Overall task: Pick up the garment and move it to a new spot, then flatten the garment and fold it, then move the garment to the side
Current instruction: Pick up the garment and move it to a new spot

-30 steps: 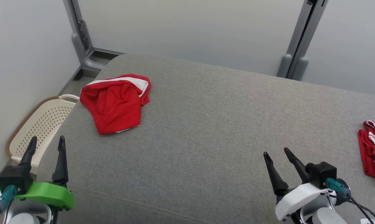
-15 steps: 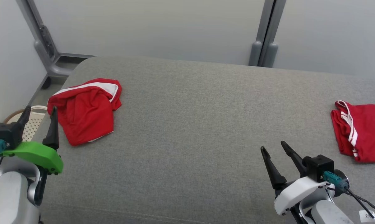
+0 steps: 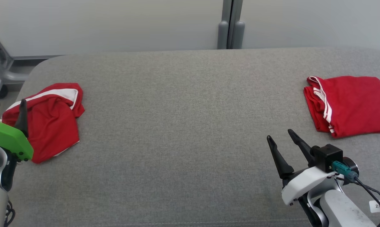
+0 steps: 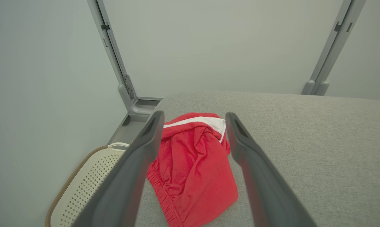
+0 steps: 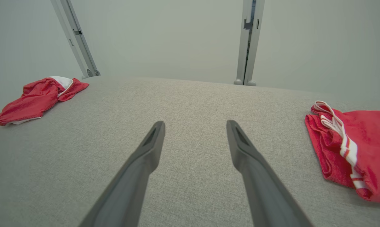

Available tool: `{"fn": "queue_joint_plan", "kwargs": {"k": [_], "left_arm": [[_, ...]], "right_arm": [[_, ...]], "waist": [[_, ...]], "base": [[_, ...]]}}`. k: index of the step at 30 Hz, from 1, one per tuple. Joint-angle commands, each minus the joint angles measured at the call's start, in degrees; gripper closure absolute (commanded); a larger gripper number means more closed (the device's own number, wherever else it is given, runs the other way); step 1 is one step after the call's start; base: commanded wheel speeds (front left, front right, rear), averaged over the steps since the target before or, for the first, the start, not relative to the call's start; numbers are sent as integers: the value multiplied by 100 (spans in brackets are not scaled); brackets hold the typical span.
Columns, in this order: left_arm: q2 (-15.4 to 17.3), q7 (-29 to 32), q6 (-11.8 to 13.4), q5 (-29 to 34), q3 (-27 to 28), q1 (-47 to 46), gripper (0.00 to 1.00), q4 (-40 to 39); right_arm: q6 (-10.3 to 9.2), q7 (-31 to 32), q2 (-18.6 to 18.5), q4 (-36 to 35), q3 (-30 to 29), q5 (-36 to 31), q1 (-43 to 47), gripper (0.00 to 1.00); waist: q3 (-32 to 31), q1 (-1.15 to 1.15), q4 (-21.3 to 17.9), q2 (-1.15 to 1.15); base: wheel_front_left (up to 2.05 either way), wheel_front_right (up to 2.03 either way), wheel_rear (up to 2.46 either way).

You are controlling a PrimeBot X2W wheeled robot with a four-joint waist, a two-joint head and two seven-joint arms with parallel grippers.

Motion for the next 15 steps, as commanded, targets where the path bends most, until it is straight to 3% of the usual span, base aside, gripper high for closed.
{"fn": "queue_joint_plan", "kwargs": {"k": [1, 15], "left_arm": [[73, 33, -9, -81, -62, -119, 0, 105], [567, 802, -8, -792, -607, -796, 0, 1173]], "right_arm": [[-5, 8, -48, -35, -16, -25, -110, 0], [-5, 64, -260, -231, -66, -59, -383, 0]], "waist": [[289, 0, -322, 0], [948, 0, -872, 0]], "base": [[0, 0, 0], [0, 0, 0]]}}
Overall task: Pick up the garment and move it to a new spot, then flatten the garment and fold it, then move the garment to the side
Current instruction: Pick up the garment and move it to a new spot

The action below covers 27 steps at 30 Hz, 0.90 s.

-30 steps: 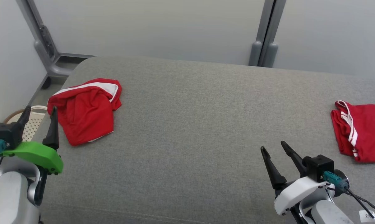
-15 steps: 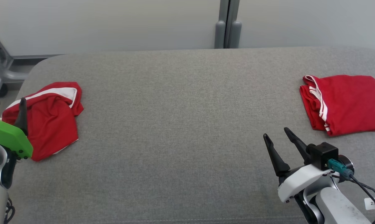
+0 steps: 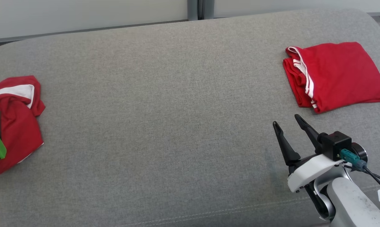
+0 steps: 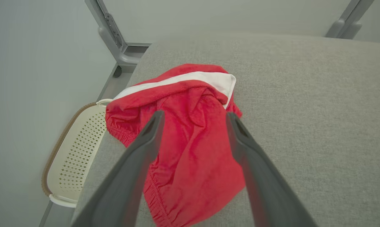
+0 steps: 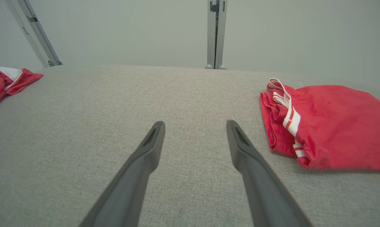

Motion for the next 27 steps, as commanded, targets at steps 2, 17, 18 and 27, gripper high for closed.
{"fn": "queue_joint_plan", "kwargs": {"k": [2, 17, 18, 27], "left_arm": [[92, 195, -7, -99, -101, -160, 0, 163], [29, 1780, 19, -324, -482, -569, 0, 1265], [23, 1757, 18, -323, -495, -579, 0, 1283], [116, 1128, 0, -146, -683, -656, 100, 1322]], "right_arm": [[-5, 13, -45, -48, 0, -35, -115, 0], [-5, 103, -180, -220, -120, -80, -124, 0], [-5, 119, -186, -234, -130, -88, -126, 0], [-5, 172, -144, -314, -158, -154, -172, 0]], "waist": [[247, 0, -220, 0], [506, 0, -336, 0], [526, 0, -331, 0], [624, 0, -293, 0]], "base": [[0, 0, 0], [0, 0, 0], [0, 0, 0], [0, 0, 0]]}}
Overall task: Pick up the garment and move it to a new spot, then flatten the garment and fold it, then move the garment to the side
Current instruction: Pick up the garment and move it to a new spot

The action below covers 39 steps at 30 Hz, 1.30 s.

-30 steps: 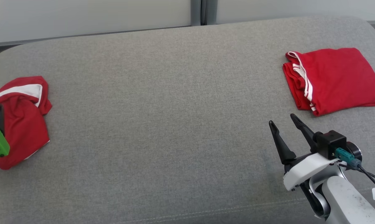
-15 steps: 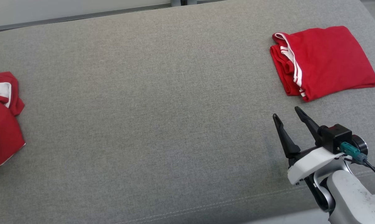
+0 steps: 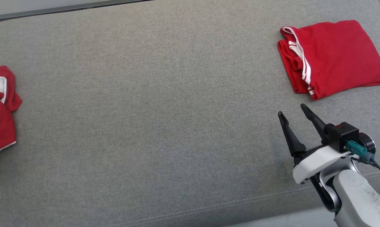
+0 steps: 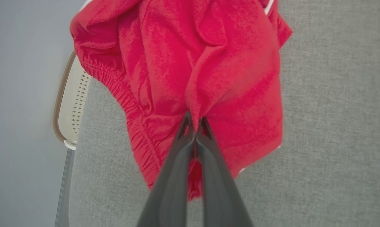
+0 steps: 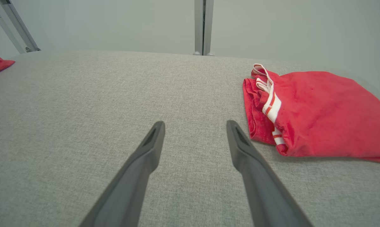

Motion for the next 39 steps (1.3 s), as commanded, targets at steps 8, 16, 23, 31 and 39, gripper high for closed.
{"fn": "queue_joint_plan", "kwargs": {"k": [8, 16, 23, 31, 39], "left_arm": [[42, -644, -16, -173, -203, -246, 100, -563], [76, -881, -16, -388, -844, -439, 100, -1420], [-55, -1112, -16, -297, -1549, -660, 100, -2130], [-298, -1192, -16, -316, -2253, -804, 100, -2945], [-609, -1236, -16, -308, -2773, -1004, 100, -3555]], "right_arm": [[-5, -52, 89, 69, 14, -11, -52, 0], [-5, -148, 215, 266, 88, 75, -86, 0], [-5, -226, 350, 432, 136, 126, -98, 0], [-5, -282, 455, 549, 154, 161, -154, 0], [-5, -289, 539, 638, 109, 184, -201, 0]], "waist": [[-136, 0, 96, 0], [-437, 0, 129, 0], [-619, 0, 28, 0], [-707, 0, -240, 0], [-760, 0, -501, 0]], "base": [[0, 0, 0], [0, 0, 0], [0, 0, 0], [0, 0, 0], [0, 0, 0]]}}
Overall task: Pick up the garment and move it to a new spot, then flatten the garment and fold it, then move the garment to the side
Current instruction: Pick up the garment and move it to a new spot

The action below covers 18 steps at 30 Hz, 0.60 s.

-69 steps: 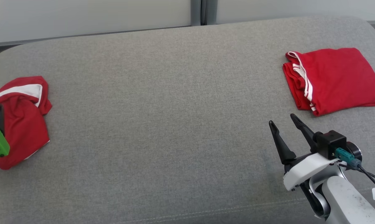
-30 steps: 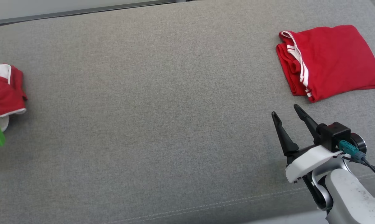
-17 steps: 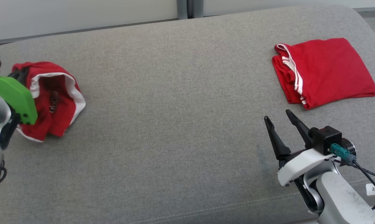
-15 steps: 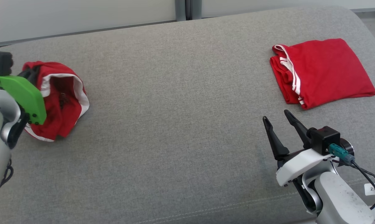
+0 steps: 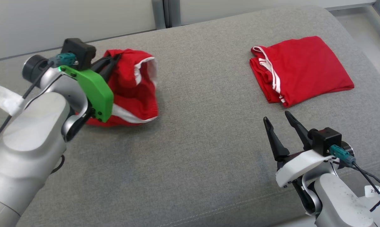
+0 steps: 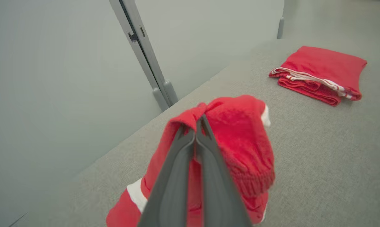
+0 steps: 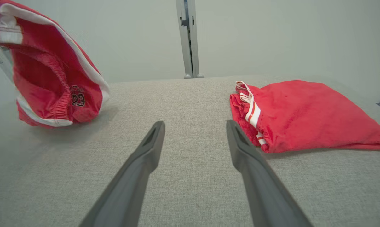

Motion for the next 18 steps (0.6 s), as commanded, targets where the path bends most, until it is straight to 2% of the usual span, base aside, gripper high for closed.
{"fn": "queue_joint_plan", "kwargs": {"k": [1, 5, 10, 18], "left_arm": [[-65, -35, -9, 9, -52, -127, 100, -97], [-246, -92, -9, -170, -240, -212, 100, -426], [-324, -204, -9, -277, -440, -251, 100, -749], [-321, -520, 47, -444, -440, 241, 100, -741]], "right_arm": [[-5, -21, 20, 14, -5, 23, -61, 0], [-5, -23, 113, -34, -46, -9, -41, 0], [-5, -25, 169, -97, -124, -30, 40, 0], [-5, -25, 231, -106, -266, -96, 136, 0]], "waist": [[-42, 0, -118, 0], [-63, 0, -263, 0], [-24, 0, -341, 0], [-4, 0, -183, 0]], "base": [[0, 0, 0], [0, 0, 0], [0, 0, 0], [0, 0, 0]]}}
